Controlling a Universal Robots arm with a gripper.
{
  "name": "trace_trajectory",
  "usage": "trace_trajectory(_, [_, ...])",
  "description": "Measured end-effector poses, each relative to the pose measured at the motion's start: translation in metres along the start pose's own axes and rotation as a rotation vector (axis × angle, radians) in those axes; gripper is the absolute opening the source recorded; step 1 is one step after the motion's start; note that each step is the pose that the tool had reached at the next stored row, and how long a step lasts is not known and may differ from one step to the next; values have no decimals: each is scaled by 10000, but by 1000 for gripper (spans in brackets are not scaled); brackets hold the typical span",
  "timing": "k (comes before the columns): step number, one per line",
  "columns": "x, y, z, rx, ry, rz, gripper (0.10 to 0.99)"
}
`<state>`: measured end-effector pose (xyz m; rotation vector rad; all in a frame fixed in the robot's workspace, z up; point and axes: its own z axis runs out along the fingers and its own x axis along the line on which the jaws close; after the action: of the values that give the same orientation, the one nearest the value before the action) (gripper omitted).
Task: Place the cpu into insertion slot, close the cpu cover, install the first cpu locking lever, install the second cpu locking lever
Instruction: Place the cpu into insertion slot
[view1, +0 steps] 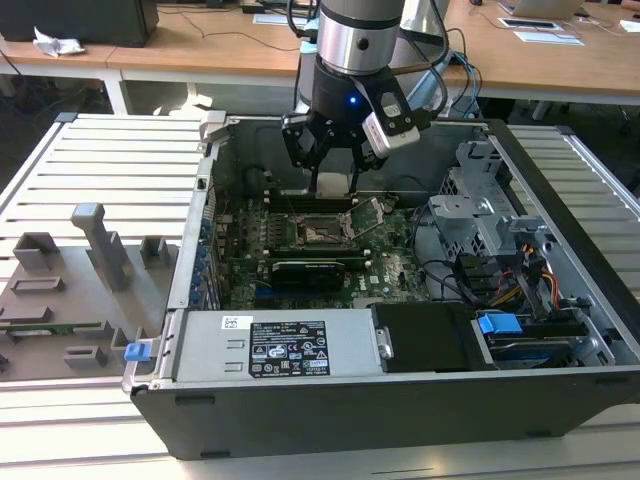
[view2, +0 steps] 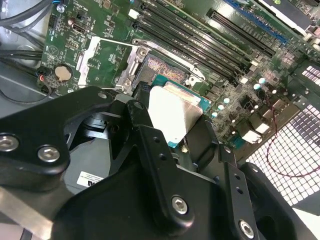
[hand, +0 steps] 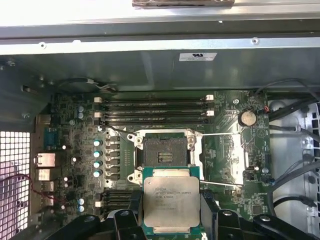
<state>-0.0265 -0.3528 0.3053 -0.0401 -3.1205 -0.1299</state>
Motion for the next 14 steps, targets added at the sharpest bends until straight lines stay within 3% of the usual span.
trace_trajectory(14, [-2,16,122,6,0,0,541])
